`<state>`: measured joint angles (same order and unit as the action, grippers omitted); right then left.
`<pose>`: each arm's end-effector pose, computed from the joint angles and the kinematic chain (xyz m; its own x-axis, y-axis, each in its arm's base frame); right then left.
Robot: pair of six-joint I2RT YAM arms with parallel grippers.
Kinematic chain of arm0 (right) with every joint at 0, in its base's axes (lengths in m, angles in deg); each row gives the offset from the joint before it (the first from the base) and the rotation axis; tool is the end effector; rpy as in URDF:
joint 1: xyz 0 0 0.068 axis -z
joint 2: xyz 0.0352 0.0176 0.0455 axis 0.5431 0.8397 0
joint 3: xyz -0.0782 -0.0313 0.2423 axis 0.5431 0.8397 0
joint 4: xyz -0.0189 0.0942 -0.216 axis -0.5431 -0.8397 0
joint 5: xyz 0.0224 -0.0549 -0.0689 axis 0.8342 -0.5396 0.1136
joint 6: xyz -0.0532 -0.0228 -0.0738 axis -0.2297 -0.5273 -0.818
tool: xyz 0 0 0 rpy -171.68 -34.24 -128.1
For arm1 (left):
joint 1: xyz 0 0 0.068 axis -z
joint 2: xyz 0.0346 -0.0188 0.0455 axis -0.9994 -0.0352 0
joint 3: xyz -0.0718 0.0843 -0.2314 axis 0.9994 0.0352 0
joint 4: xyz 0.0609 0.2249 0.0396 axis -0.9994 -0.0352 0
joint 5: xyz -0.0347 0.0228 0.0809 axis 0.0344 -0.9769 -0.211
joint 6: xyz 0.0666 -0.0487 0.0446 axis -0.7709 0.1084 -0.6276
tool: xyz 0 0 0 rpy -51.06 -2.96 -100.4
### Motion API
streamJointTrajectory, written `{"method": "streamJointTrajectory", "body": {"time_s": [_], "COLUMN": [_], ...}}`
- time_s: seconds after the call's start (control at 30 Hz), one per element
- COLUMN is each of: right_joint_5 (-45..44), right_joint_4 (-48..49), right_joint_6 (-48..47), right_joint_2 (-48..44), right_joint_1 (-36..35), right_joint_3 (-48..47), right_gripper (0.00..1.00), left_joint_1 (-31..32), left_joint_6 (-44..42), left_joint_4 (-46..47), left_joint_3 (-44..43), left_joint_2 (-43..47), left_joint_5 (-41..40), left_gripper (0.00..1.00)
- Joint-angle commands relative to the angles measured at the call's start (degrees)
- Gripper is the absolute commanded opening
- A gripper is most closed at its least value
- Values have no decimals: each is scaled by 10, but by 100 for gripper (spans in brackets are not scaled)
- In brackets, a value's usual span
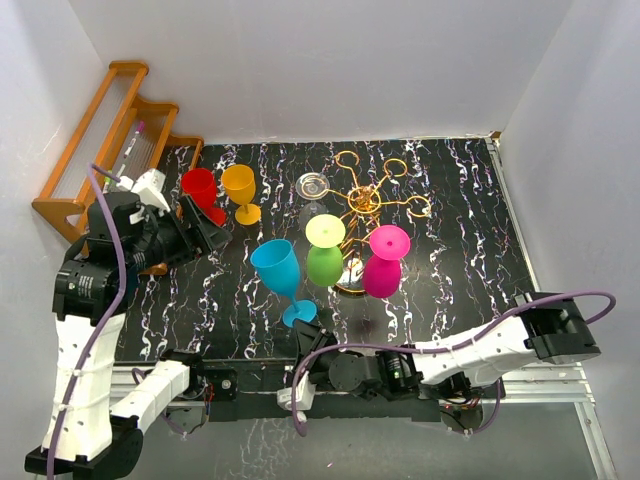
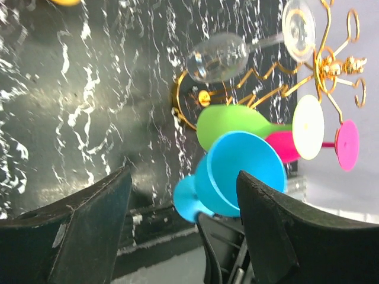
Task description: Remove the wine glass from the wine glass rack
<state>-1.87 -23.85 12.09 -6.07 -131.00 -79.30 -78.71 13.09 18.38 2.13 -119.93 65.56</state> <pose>0.0092 0.2918 0.2120 0.8642 -0.5029 0.0129 -0.1407 -0.2661 -0.9536 0.1488 -0.0472 0.4040 -0.5743 -0.4326 -0.6950 0.0987 0.8062 -0.5834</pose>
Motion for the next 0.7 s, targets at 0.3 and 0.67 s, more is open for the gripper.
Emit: {"method": "streamJointTrajectory", "body": {"time_s": [0.3,0.67], "right_joint_5": [-17,-19], "right_joint_4": [127,165], "right_joint_6": [-81,-110], "right_joint_2": [42,83], "right_joint_1": [-130,-140], "right_joint_3": [29,13], "right_gripper": [8,8], "left_joint_1": [-1,-2], "left_joint_6": [29,32], "left_joint_4": [6,28], "left_joint_3": [89,166], "left_joint_2": [39,64], "left_joint_5": [168,187], "left_gripper": [64,63]}}
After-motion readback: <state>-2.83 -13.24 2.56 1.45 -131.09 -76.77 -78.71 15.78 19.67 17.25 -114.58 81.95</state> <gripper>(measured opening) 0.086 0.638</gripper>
